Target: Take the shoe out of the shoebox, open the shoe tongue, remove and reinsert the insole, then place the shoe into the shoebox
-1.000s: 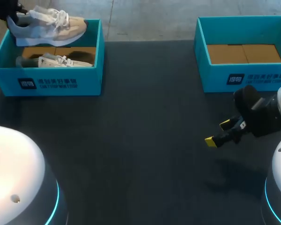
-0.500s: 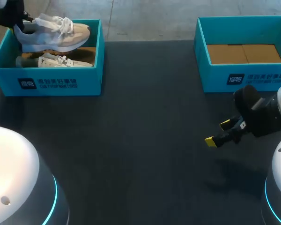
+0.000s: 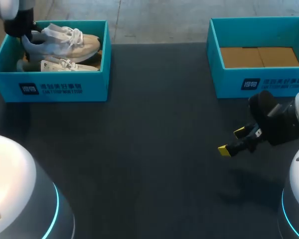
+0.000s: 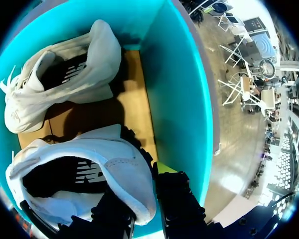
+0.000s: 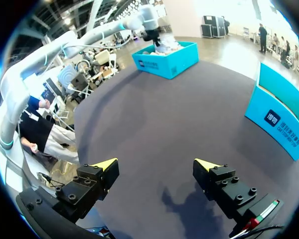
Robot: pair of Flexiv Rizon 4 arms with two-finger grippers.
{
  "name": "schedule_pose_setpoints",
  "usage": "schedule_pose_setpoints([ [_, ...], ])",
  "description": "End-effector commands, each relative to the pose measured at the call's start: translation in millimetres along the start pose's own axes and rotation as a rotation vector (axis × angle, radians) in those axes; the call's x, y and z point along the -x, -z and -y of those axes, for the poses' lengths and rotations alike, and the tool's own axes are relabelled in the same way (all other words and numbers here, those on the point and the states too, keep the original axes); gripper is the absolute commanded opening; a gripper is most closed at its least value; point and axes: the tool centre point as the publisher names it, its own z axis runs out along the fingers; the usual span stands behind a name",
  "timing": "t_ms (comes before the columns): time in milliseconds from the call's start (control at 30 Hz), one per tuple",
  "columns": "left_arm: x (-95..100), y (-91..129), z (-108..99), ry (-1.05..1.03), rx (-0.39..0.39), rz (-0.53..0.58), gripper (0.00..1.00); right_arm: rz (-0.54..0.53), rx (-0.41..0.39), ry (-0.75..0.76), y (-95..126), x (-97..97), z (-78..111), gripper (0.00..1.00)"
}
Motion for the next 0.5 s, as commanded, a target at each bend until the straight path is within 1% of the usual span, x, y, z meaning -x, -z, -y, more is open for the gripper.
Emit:
schedule_pose_setpoints([
  [33,4.1,-6,-5,0.001,-0.009,-0.008,0.0,0.0,0.002,0.001,0,-0.7,1.2,1.0],
  [500,12.4,-22,-8,-0.008,-0.048,-0.033,0.0,0.0,0.002,0.001,0,-0.7,1.2,1.0],
])
